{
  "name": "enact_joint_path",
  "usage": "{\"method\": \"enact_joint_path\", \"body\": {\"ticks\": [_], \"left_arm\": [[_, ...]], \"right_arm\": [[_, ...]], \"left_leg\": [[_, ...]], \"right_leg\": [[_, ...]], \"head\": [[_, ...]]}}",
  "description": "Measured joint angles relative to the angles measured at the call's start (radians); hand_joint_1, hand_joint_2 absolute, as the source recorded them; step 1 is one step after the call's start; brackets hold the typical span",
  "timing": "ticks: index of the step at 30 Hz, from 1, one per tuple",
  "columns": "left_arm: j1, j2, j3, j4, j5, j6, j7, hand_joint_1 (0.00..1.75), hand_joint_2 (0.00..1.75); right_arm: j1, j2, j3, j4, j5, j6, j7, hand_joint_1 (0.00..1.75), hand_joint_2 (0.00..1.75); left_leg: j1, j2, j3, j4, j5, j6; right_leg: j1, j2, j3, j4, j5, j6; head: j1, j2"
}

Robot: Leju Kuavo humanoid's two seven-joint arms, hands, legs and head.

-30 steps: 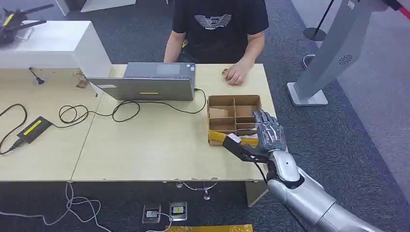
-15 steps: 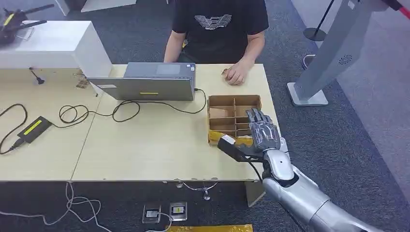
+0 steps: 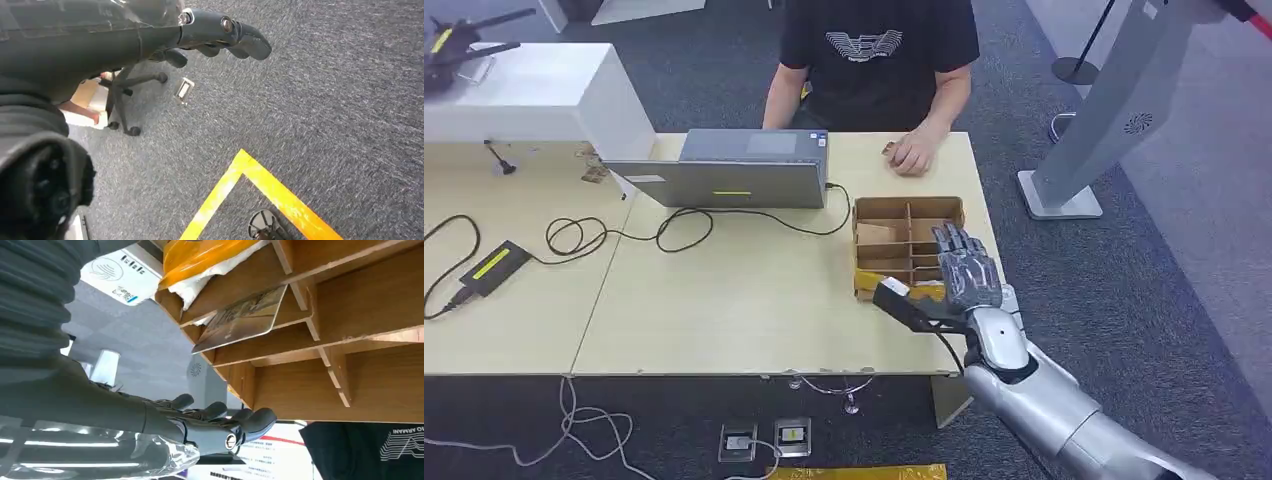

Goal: Pass the card to the sensor for recognition and then transmit it.

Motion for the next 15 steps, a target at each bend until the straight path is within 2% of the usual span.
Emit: {"method": "enact_joint_path", "body": {"ticks": [15], "left_arm": [[-0.007, -0.001, 0.008, 0.000, -0.011, 0.000, 0.010, 0.00, 0.00]], "right_arm": [[-0.001, 0.001, 0.000, 0.028, 0.006, 0.000, 0.011, 0.00, 1.75]], "left_leg": [[0.000, 0.000, 0.000, 0.000, 0.000, 0.000]], "right_leg": [[0.000, 0.000, 0.000, 0.000, 0.000, 0.000]], "head": [[0.000, 0.000]]}}
